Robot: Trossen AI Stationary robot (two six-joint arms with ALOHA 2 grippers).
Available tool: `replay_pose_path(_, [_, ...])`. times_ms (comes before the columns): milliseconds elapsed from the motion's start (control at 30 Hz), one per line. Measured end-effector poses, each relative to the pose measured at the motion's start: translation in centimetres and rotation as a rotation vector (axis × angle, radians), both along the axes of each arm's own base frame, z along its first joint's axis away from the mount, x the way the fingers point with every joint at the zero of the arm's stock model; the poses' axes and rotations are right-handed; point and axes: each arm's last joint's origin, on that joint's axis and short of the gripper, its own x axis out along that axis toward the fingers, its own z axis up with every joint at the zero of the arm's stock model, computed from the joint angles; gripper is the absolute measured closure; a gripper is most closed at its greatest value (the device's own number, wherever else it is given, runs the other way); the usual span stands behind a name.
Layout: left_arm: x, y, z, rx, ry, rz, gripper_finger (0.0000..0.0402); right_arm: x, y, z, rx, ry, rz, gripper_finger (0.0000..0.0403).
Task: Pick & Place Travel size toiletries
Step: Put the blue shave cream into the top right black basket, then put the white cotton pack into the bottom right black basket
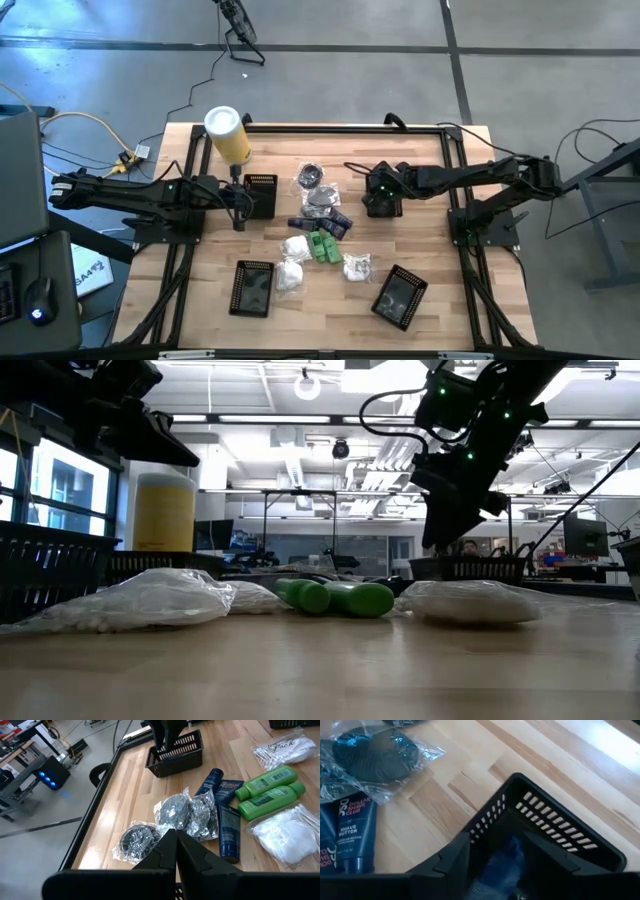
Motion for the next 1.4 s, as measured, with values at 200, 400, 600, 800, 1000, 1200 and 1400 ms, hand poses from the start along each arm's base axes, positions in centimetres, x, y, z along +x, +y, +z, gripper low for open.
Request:
replay_pose_path(200, [0.0,0.0,0.0,0.0,0.0,0.0,0.0402,0.0,0.0,0.2,-0.011,0.007,0.035,0.0213])
replay_pose_path(400, [0.0,0.0,0.0,0.0,0.0,0.0,0.0402,0.4,0.3,2.8,-0.046,-0.079,0.076,0.0252])
replay_pose_path(600, [0.0,0.0,0.0,0.0,0.0,0.0,0.0402,0.4,1.0,5.8,-0.057,-0.198,0.162,0.0309])
replay_pose_path(800, [0.0,0.0,0.0,0.0,0.0,0.0,0.0402,0.4,1.7,7.3,-0.076,-0.311,0.19,0.0347])
replay_pose_path(1000, [0.0,0.0,0.0,0.0,0.0,0.0,0.0402,1.1,2.8,8.3,-0.092,-0.431,0.232,0.036])
replay_pose_path(1200, [0.0,0.0,0.0,0.0,0.0,0.0,0.0402,1.5,4.1,8.8,-0.091,-0.485,0.282,0.0363])
replay_pose_path(1400, [0.0,0.0,0.0,0.0,0.0,0.0,0.0402,1.6,5.3,9.0,-0.084,-0.512,0.324,0.0363])
